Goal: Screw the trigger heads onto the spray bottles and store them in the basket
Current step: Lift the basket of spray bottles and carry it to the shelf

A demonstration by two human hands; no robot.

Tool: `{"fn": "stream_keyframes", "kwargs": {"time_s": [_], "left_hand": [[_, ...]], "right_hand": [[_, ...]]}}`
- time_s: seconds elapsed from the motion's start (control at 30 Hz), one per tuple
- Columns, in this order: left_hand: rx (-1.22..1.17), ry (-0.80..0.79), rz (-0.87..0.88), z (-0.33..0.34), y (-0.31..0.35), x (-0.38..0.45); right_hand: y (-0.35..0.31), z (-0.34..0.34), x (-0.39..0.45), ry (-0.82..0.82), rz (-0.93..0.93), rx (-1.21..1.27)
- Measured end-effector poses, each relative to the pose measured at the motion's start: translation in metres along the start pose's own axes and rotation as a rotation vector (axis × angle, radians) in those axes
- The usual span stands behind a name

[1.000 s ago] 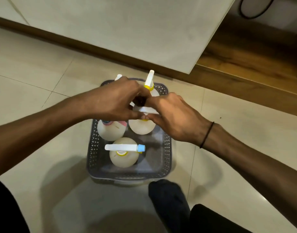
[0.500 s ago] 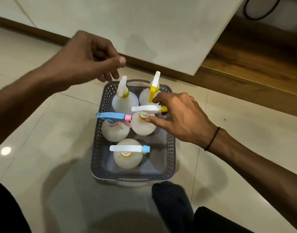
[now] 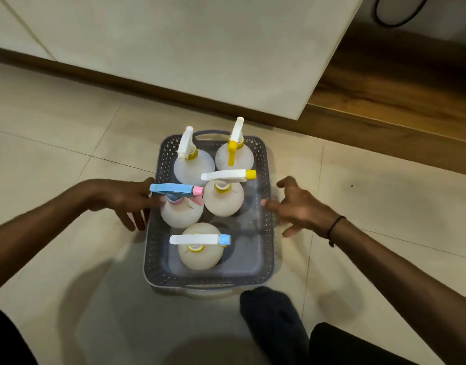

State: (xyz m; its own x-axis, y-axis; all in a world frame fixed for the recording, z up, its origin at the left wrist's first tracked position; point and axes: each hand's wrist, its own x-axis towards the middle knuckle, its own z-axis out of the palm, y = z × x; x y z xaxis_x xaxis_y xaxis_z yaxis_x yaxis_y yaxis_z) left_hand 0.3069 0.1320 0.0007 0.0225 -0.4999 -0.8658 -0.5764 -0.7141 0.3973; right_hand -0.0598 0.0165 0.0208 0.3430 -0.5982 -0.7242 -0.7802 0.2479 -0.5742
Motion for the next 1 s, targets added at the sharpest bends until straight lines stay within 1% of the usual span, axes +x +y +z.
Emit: {"fn": "stream_keyframes", "kwargs": {"time_s": [0.03,0.07,0.17,0.23,0.33,0.43,0.53,0.6,0.73,0.87,1.0], "left_hand": [[-0.032,-0.003,0.017,0.002,0.0,0.002],[-0.057,0.009,0.042,0.002,0.0,0.004],[-0.051,0.016,0.109,-0.001,0.002,0.006],[-0.018,0.011,0.153,0.002,0.01,0.006],[0.006,0.017,0.2,0.012,0.023,0.007],[0.027,0.021,0.217,0.021,0.041,0.012],[0.083,0.013,0.261,0.031,0.069,0.018],[0.132,0.011,0.303,0.04,0.092,0.02],[0.223,0.01,0.377,0.059,0.149,0.026],[0.288,-0.02,0.433,0.078,0.207,0.032],[0.299,-0.073,0.5,0.091,0.26,0.032]], "right_hand": [[0.004,0.005,0.002,-0.086,0.048,0.074],[0.008,0.011,0.005,-0.116,0.048,0.076],[0.011,0.023,0.013,-0.012,-0.055,-0.202],[0.013,0.021,0.014,0.02,-0.083,-0.227],[0.026,0.013,0.003,0.017,-0.095,-0.161],[0.05,0.002,-0.017,0.004,-0.097,0.009],[0.079,-0.014,-0.038,0.031,-0.105,0.136],[0.098,-0.023,-0.052,0.072,-0.111,0.165],[0.136,-0.044,-0.076,0.212,-0.108,0.176],[0.167,-0.069,-0.097,0.284,-0.069,0.237],[0.189,-0.096,-0.113,0.353,-0.047,0.294]]}}
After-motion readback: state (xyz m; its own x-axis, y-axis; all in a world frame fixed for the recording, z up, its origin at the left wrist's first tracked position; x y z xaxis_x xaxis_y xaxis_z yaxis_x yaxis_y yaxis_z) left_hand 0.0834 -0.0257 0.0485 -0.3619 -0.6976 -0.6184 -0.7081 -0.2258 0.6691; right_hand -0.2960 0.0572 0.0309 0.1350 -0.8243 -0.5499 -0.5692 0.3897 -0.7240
